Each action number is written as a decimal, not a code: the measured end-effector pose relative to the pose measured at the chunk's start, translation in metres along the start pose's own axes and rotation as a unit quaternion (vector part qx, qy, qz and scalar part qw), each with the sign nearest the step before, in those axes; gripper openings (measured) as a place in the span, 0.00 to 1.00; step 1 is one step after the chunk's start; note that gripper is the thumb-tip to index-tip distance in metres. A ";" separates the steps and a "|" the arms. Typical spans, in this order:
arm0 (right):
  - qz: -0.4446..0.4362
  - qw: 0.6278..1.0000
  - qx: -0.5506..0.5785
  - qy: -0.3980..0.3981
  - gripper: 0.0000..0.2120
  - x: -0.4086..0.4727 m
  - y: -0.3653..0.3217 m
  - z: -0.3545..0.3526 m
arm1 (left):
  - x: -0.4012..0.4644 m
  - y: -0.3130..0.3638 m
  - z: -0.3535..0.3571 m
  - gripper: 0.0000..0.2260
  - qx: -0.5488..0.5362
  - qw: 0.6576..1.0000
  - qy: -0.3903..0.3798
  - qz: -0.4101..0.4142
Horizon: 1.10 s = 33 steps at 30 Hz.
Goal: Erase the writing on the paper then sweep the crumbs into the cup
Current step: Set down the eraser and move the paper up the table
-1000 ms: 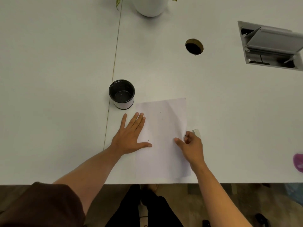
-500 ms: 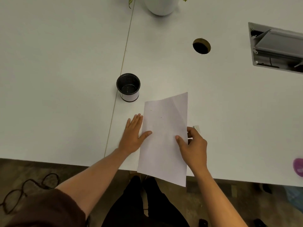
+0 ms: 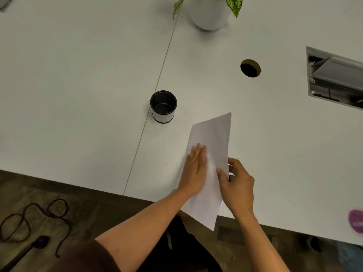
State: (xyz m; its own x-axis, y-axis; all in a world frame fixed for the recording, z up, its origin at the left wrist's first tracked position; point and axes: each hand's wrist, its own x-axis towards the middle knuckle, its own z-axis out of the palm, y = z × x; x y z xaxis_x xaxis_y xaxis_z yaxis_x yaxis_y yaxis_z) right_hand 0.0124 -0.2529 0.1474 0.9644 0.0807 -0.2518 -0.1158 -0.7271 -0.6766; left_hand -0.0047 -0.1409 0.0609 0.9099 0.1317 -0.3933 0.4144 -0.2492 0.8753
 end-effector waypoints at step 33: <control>0.111 0.991 0.042 0.054 0.21 -0.004 0.052 -0.060 | 0.007 -0.016 -0.023 0.07 -0.193 0.964 0.119 -0.138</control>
State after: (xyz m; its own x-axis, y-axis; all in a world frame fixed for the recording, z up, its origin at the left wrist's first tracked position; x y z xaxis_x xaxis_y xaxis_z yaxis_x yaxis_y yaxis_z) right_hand 0.0164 -0.3321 0.1545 0.9321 -0.1524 -0.3285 -0.3436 -0.6584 -0.6696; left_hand -0.0053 -0.1138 0.0510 0.7169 0.3689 -0.5916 0.5615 0.1974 0.8036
